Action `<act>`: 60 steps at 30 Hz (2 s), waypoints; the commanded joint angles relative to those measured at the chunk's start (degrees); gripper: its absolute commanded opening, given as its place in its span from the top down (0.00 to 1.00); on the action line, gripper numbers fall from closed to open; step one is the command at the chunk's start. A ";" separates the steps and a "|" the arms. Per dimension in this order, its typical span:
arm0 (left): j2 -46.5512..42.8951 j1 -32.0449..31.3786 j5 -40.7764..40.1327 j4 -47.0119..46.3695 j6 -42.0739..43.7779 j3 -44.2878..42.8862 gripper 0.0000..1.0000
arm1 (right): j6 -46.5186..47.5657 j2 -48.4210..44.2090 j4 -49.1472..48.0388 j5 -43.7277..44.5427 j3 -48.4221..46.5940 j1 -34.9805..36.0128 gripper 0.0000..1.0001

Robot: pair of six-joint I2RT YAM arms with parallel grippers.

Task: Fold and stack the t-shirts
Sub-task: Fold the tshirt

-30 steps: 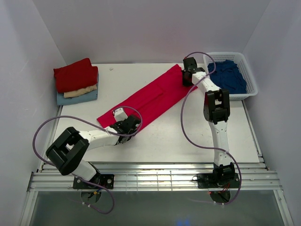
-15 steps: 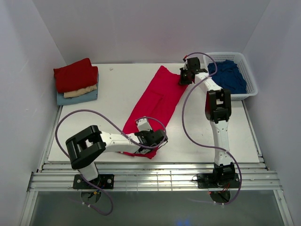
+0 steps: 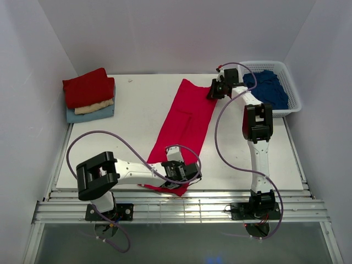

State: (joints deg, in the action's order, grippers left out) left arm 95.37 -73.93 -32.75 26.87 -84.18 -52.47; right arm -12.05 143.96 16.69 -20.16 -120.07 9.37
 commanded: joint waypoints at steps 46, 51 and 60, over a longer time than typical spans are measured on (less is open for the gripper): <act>46.57 41.40 35.83 -18.09 64.41 -55.81 0.84 | 2.83 -81.82 -2.54 19.90 66.72 3.82 0.78; 46.75 43.96 33.72 -17.55 61.16 -53.19 0.84 | 2.47 -82.26 -2.27 19.90 66.99 3.91 0.78; 48.94 47.74 35.56 -19.49 59.66 -54.66 0.84 | 2.03 -80.51 -2.45 21.57 68.21 4.26 0.78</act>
State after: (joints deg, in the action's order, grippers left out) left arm 140.84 -27.53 5.37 1.89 -24.82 -107.22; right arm -10.00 63.02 14.15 0.45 -53.21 13.21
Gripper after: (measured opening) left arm 0.156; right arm 0.226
